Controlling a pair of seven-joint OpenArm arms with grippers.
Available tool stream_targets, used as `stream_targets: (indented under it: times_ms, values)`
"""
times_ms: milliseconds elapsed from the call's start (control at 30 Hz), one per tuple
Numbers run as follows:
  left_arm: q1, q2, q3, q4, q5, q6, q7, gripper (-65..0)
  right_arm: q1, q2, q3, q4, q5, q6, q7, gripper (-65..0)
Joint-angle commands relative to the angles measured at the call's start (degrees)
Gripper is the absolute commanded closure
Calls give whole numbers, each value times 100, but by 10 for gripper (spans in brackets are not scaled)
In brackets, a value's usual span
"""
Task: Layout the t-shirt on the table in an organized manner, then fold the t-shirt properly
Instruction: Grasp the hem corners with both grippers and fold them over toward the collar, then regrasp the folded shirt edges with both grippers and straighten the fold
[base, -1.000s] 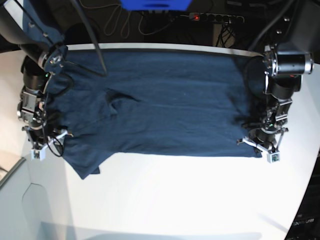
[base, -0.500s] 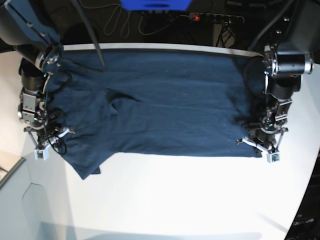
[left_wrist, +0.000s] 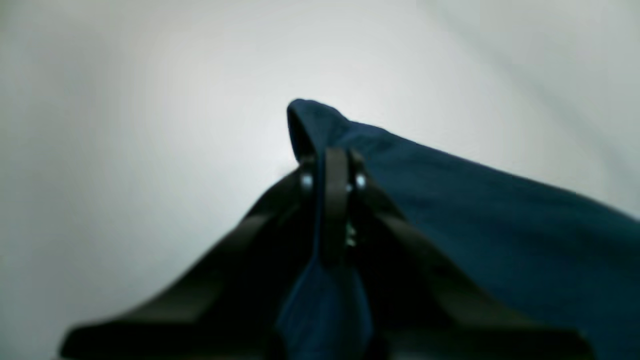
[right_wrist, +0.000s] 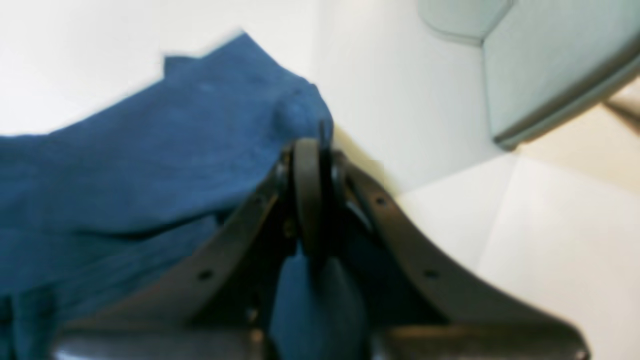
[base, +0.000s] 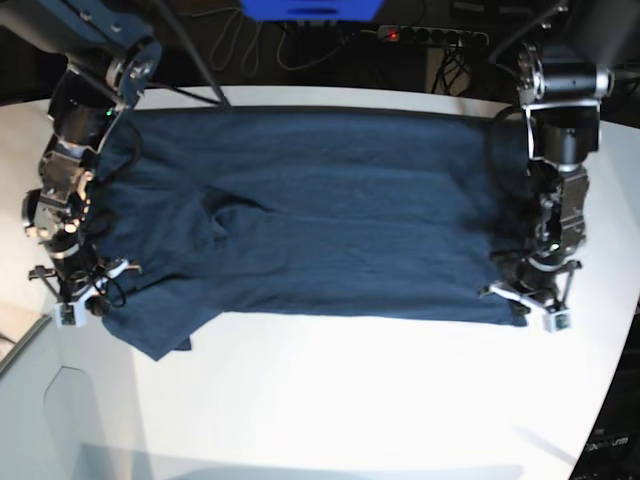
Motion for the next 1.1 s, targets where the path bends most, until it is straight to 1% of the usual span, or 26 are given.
stream_targets:
  times_ms: [0, 67, 233, 300, 400, 500, 533, 667, 933, 967, 1067]
  values:
    - [-8, -77, -120, 442, -148, -19, -26, 0, 15, 24, 16, 237, 74, 51, 147, 0]
    - [274, -86, -296, 1067, -367, -19, 273, 0, -161, -64, 16, 554, 74, 51, 147, 0]
    - [1030, -86, -639, 2324, -939, -28, 766, 0, -803, -275, 60, 1442, 74, 51, 147, 0]
    - [1329, -86, -700, 2684, -1194, -28, 880, 0, -1031, -433, 236, 1776, 83, 51, 156, 0]
    - [1900, -77, -955, 3212, -1739, -28, 968, 0, -1339, -714, 561, 2295, 83, 51, 156, 0]
    - [2340, -77, -1078, 3414, -2170, -28, 959, 0, -1655, -925, 755, 2593, 136, 51, 156, 0]
    - [2463, -77, -1078, 3423, -2231, -28, 942, 0, -1778, -960, 790, 2646, 268, 51, 156, 0]
    - [2674, -77, -1078, 3387, -2284, -28, 942, 0, -2200, -969, 816, 2646, 760, 51, 156, 0]
    - [2797, -77, -1043, 3203, -2310, -37, 942, 0, -2438, -952, 790, 2251, 813, 51, 112, -1]
    - [2849, -77, -1034, 3203, -2319, -37, 942, 0, -2482, -952, 781, 2259, 813, 51, 112, -24]
    - [2902, -77, -1034, 3220, -2319, -37, 942, 0, -2508, -943, 816, 2286, 804, 51, 112, -135]
